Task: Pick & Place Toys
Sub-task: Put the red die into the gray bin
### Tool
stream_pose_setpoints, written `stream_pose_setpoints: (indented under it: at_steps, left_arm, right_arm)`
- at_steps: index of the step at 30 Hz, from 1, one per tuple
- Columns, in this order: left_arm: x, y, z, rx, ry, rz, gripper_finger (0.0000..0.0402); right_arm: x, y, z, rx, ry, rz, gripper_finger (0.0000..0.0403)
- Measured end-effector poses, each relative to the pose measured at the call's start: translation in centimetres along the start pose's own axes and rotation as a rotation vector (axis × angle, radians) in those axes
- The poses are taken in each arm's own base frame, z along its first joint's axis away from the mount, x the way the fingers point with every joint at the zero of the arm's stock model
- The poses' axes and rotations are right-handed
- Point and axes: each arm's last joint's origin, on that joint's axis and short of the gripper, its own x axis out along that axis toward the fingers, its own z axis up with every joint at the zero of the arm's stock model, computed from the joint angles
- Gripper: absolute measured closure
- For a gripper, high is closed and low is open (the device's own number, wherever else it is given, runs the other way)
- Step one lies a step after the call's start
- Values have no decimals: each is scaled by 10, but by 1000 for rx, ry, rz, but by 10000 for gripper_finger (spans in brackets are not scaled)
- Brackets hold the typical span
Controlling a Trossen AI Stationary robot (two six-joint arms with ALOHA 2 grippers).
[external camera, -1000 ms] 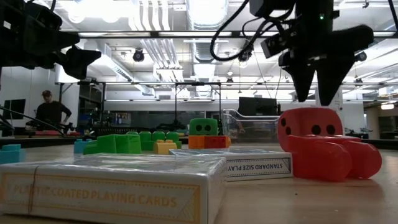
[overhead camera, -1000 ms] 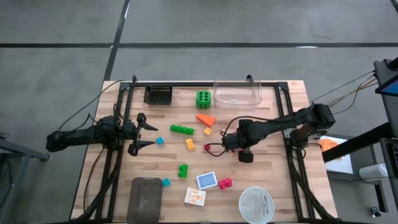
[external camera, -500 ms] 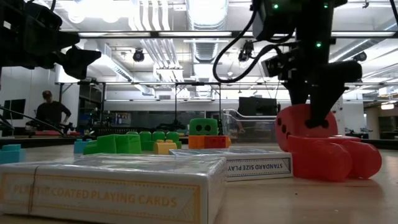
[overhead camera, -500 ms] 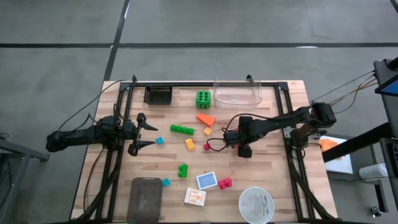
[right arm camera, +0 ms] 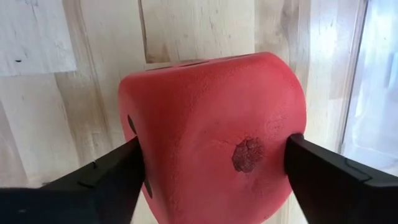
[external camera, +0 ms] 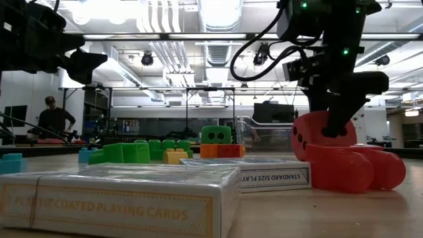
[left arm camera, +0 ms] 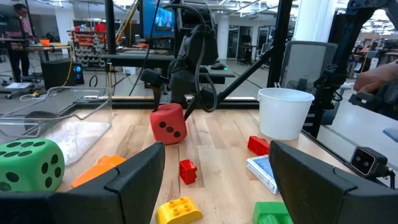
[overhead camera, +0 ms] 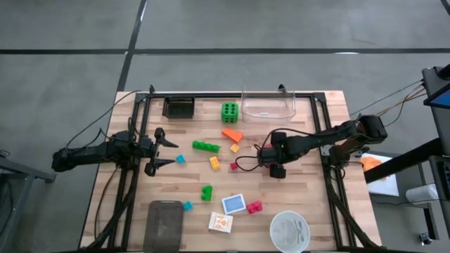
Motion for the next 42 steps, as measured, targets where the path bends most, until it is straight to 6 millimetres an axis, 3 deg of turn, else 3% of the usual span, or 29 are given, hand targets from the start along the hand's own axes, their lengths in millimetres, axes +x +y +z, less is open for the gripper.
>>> stream_pose_setpoints:
  at_steps: [6, 35, 42]
  left_arm:
    - [0, 0, 0, 0, 0, 0, 111]
    - [0, 0, 0, 0, 0, 0, 111]
    - [0, 0, 0, 0, 0, 0, 111]
  right_arm:
    - [1, 0, 0, 9, -5, 2, 112]
    - [0, 3, 0, 32, -20, 6, 131]
    - [-13, 3, -1, 66, -110, 28, 133]
